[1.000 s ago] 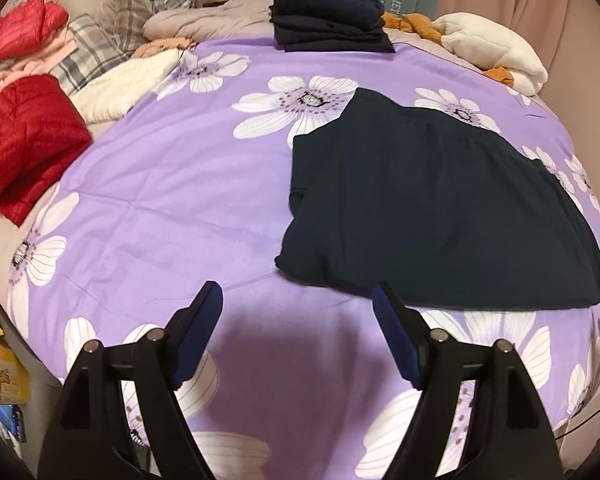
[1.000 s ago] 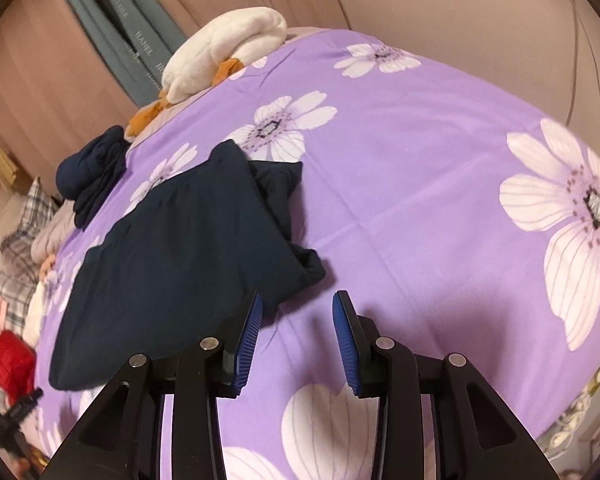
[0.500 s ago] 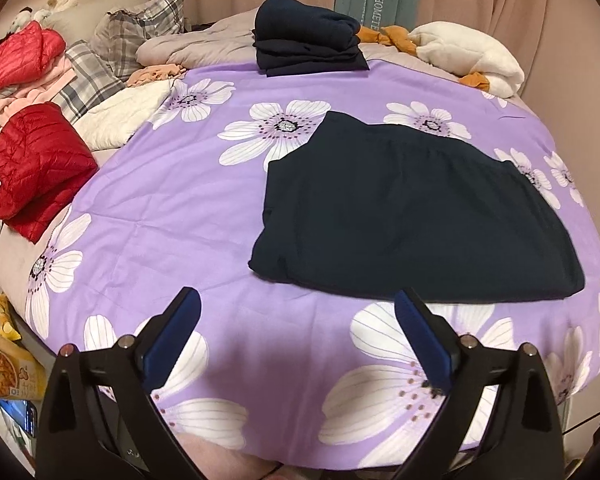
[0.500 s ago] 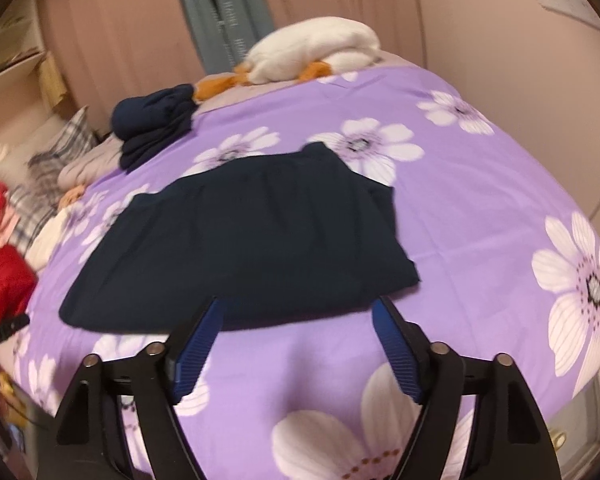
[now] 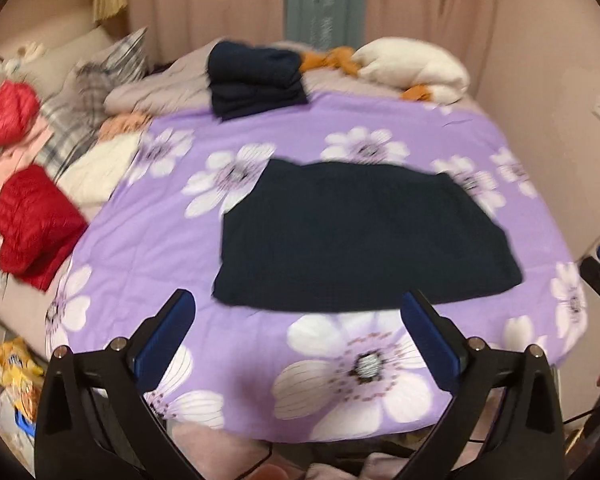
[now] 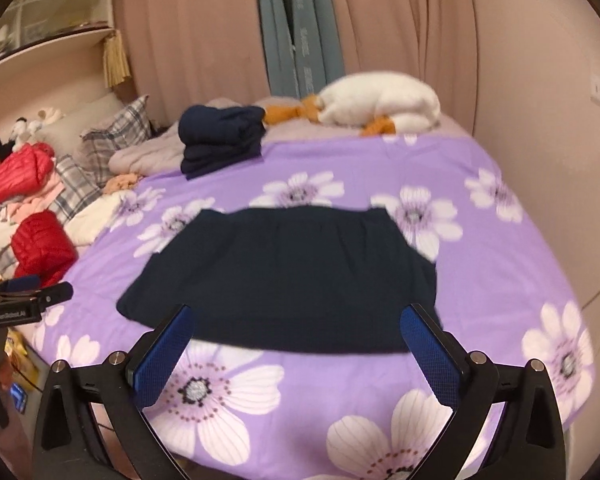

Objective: Fold large clothes

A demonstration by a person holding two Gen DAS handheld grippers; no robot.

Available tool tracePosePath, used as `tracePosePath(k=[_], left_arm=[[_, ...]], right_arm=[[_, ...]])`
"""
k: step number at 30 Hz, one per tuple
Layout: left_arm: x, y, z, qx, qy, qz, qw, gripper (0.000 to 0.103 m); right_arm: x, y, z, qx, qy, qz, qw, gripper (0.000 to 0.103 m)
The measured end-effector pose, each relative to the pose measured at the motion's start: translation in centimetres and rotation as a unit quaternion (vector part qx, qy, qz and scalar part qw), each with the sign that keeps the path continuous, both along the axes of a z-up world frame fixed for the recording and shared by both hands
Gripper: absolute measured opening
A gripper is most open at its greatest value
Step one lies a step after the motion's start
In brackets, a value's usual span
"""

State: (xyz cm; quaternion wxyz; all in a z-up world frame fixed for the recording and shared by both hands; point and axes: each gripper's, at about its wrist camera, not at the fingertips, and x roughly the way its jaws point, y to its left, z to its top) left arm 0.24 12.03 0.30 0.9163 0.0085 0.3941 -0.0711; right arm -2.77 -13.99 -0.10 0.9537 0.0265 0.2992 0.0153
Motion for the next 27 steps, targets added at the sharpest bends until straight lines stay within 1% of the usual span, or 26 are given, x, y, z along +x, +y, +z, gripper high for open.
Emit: tracePosePath(k=[2,5,6,9,12,15,17,20,23,25,27], left_arm=[[-0.7,-0.9,1.6,0.009,-0.022,-0.007,0.9997,0.103],[-1.5,-2.2,4.0,0.028,-0.048,-0.006,0.9985,0.103],[-1.7,-2.5,4.6,0.028,-0.055,-0.007,0.9981,0.103],[-2.1,-2.9,6.5,0.023,-0.068,-0.002,0.9974,0.103],[-2.5,-3.0,7.3,0.021,-0.083,0.007,0.9963,0.103],[-2.3,-3.4,6.5,0.026,-0.071,0.008,0.9971,0.103],[-2.0,-3.6,5.3,0.026,-0.054,0.006,0.9982,0.103],[-1.5,-3.8,3.5,0.024,-0.031,0.015,0.9991,0.103],[-0.6,-3.8,1.5,0.024,0.002,0.024,0.9994,0.103],[-0.3,-4.0,1.0,0.027,0.013,0.023,0.9993,0.103],[-0.3,-4.2,0.7,0.034,0.015,0.024,0.9990,0.103]], right_arm=[[-0.5,0.4,1.8,-0.005,-0.021,0.004,1.000,0.102],[-0.8,0.5,3.9,0.004,-0.037,0.004,0.999,0.102],[-1.0,0.6,4.5,0.002,-0.043,0.000,0.999,0.102],[-1.4,0.8,5.6,-0.003,-0.056,-0.014,0.998,0.102],[-1.8,0.8,6.0,0.010,-0.062,-0.007,0.998,0.102],[-1.7,0.8,5.1,0.009,-0.049,-0.016,0.999,0.102],[-1.6,0.8,4.3,0.009,-0.040,-0.017,0.999,0.102],[-1.4,0.7,3.0,0.020,-0.025,-0.016,0.999,0.102],[-0.9,0.5,0.8,0.039,0.001,-0.020,0.999,0.102],[-0.6,0.6,-0.3,0.048,0.017,-0.020,0.999,0.102],[-0.3,1.0,-1.1,0.041,0.031,-0.023,0.998,0.102]])
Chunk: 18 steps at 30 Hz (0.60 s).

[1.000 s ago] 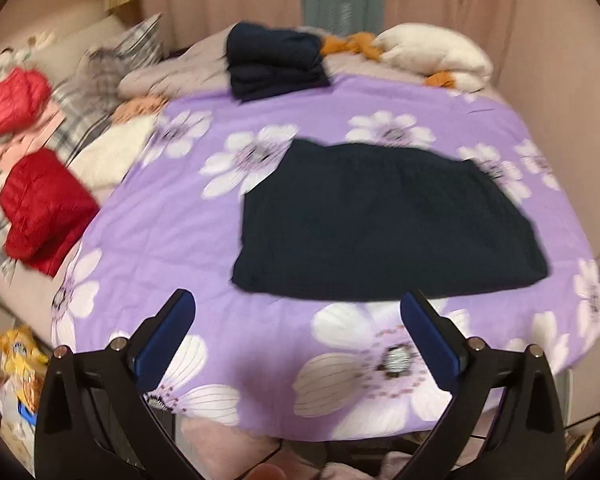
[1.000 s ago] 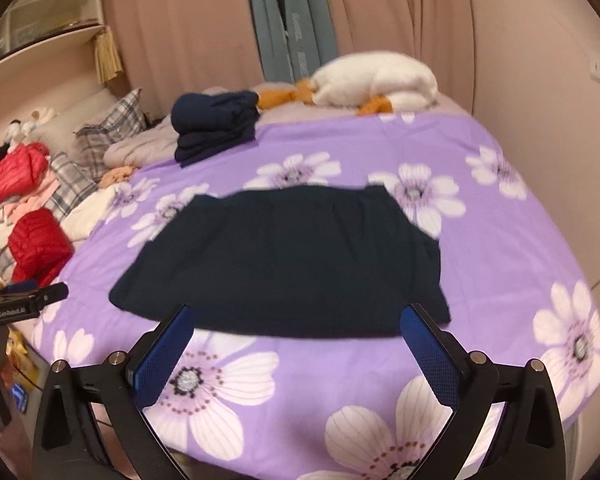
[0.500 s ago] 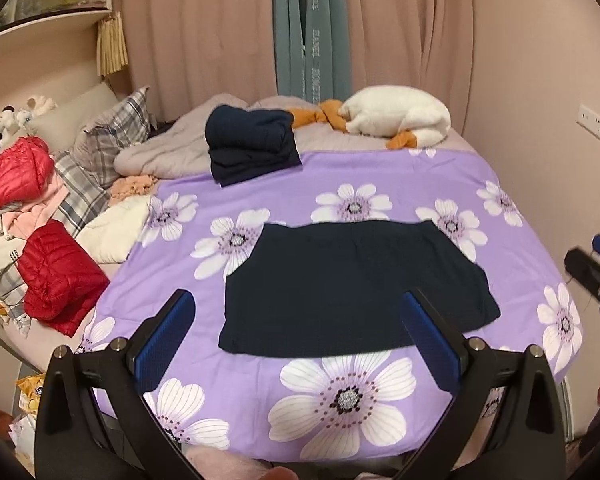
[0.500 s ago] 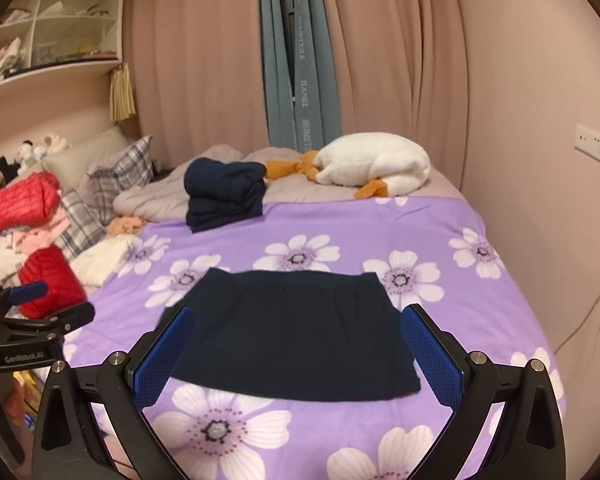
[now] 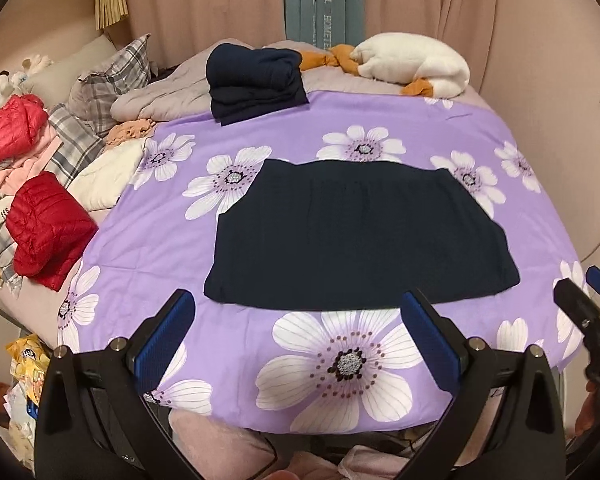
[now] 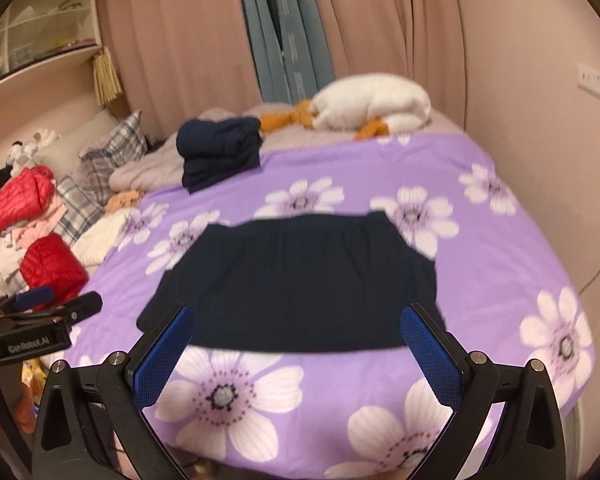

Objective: Fold large clothes

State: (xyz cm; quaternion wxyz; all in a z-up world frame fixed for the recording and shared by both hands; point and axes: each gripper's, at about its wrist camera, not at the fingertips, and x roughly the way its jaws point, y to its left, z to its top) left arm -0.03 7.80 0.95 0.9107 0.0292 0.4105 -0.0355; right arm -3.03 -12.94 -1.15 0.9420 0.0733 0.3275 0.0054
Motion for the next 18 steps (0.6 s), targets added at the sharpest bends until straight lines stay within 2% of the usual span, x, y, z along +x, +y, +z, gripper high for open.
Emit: tracePosePath(k=[18], left_arm=[[-0.2,-0.1,-0.8,0.018,-0.004,-0.006,0.9998,0.103]], right_arm=[[0.1,0.2,0.8,-0.018,-0.001,0.003,1.000,0.102]])
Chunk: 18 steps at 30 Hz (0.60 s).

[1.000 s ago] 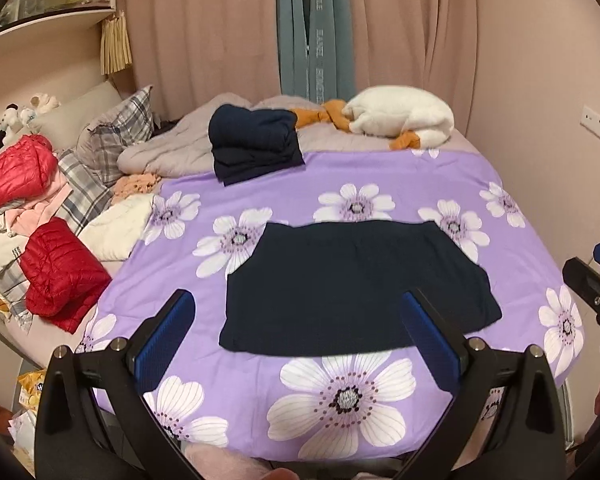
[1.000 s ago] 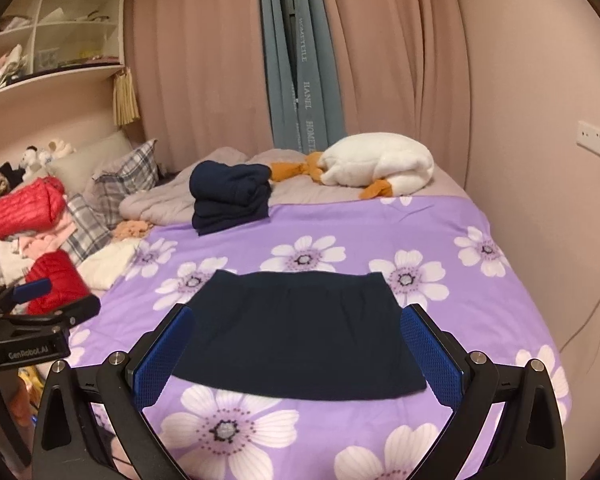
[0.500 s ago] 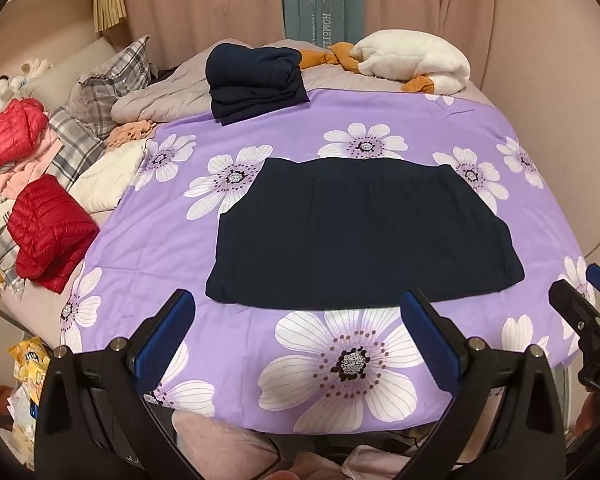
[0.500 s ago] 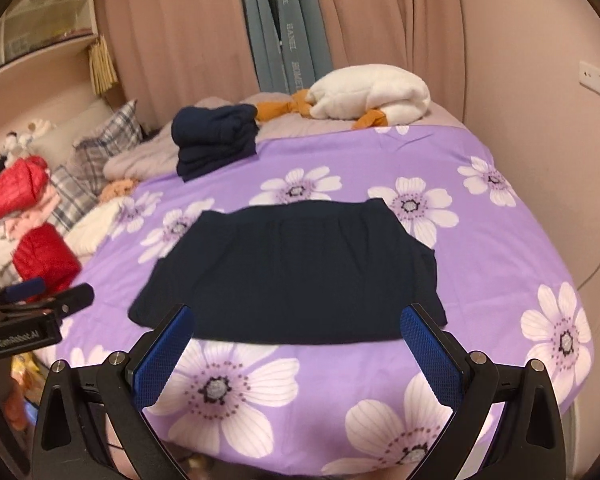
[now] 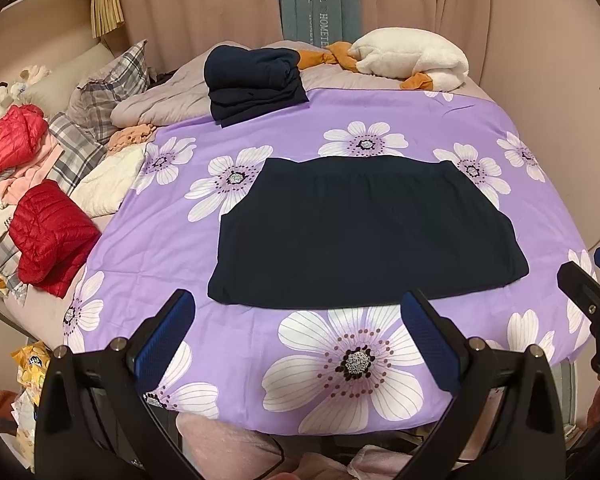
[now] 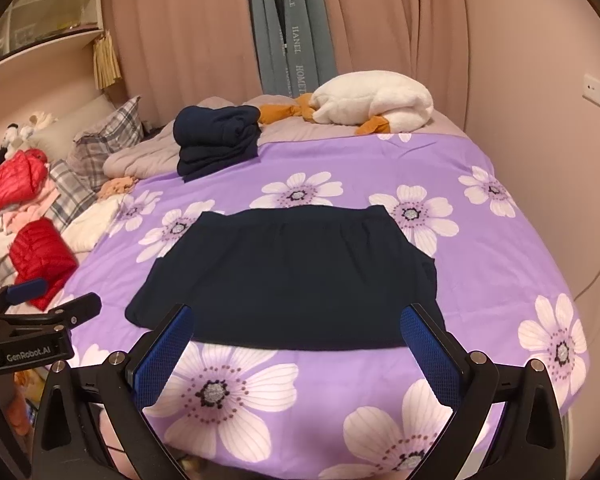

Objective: Fold large clothes

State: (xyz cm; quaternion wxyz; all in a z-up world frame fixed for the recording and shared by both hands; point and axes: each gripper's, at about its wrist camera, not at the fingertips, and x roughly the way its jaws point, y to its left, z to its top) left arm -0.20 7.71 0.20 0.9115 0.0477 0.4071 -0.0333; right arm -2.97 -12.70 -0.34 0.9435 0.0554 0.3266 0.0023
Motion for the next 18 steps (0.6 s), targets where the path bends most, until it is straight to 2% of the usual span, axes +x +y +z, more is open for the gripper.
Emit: tracePosePath(k=[18], left_arm=[[-0.71,-0.71,0.20,0.005,-0.006,-0.010,0.9999,0.103]], right_arm=[[-0.47,-0.59,0.11,0.000,-0.003,-0.010,1.000,0.102]])
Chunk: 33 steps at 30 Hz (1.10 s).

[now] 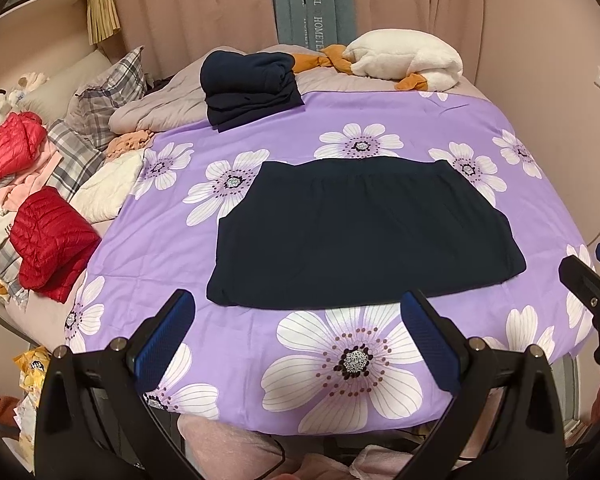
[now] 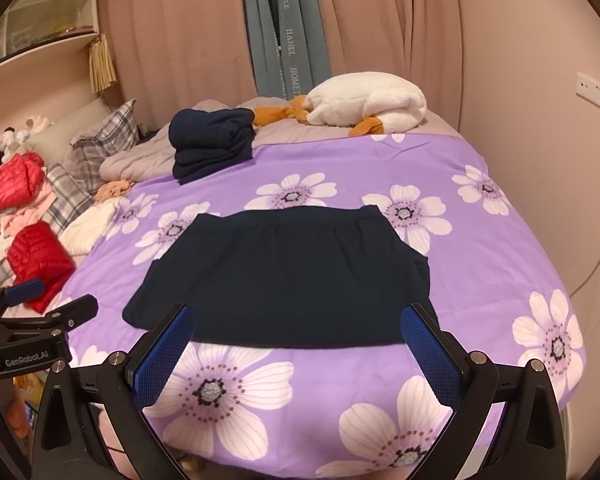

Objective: Fold large clothes

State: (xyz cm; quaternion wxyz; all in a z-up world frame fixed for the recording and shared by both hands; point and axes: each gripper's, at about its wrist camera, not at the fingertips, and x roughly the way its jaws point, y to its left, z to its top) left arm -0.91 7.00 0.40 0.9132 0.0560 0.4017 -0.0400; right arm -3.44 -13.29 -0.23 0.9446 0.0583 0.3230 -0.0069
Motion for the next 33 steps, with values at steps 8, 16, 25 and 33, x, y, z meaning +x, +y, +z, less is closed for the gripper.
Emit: tracePosePath(k=[8,16,25,33], left_arm=[[-0.16,-0.22,0.13,0.005,-0.001,-0.004,1.0000,0.103],[-0.21,-0.31,0.13,0.007,-0.007,-0.008,0.9999,0.103],[-0.10,-0.33,0.13,0.006,-0.005,-0.009,0.9999,0.103],[-0.07,-0.32,0.19,0.008,-0.006,-0.009,0.9999,0.103]], right_arm=[[-0.18,0.02,0.19,-0.001,-0.003,-0.001,1.000,0.102],[-0.12,0.09,0.19,-0.005,-0.002,-0.004,1.000,0.102],[-0.04,0.32,0.05,-0.003,0.001,-0.004,1.000,0.102],[-0.11,0.42,0.01,-0.004,-0.002,-0.007,1.000,0.102]])
